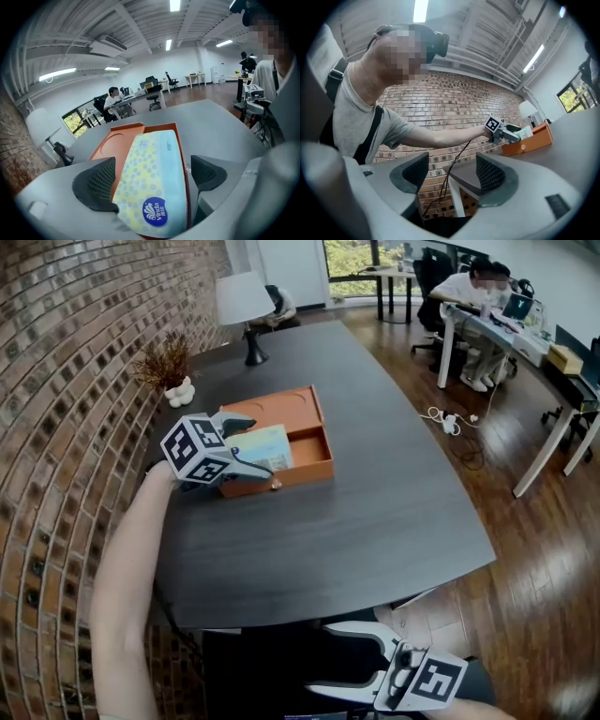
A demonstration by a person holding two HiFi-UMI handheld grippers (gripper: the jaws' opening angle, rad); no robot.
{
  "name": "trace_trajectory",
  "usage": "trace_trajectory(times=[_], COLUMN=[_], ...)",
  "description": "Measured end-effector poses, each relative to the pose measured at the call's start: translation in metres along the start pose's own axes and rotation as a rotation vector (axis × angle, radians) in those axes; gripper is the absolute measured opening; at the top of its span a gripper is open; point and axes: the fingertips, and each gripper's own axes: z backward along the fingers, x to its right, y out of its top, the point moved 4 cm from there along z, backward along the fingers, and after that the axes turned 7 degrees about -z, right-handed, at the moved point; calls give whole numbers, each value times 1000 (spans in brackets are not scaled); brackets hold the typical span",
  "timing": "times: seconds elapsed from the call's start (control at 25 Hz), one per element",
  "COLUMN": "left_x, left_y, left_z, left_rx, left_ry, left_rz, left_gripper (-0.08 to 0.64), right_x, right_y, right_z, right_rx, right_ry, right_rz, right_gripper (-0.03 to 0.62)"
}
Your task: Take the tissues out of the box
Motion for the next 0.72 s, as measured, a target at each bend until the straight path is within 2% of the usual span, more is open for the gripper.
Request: trace_trajectory(times=[0.08, 0.24, 0.4, 0.52, 0.6, 0.72], left_x=[-2, -8, -12, -4, 0, 1], left_y=[-2, 0, -1, -10, -14, -13], left_z=[-3, 2, 3, -6, -9, -7], left_rx=[-13, 12, 3, -70, -94, -82], left_ry=[-11, -7, 26, -2, -15, -31], left_rz=[-2, 30, 63, 19, -14, -21], left_gripper=[505, 459, 503, 537, 503, 461], right_x=[0, -1, -3, -4, -4, -4], right_y=[0, 1, 0, -1, -2, -2], right_z=[1, 0, 0, -1, -2, -2], right_rx=[4, 6, -4, -6, -8, -4], right_ry=[-1, 0, 7, 10, 11, 10], right_rz=[-5, -7, -3, 1, 4, 4], right_gripper=[316, 316, 316, 316, 316, 316])
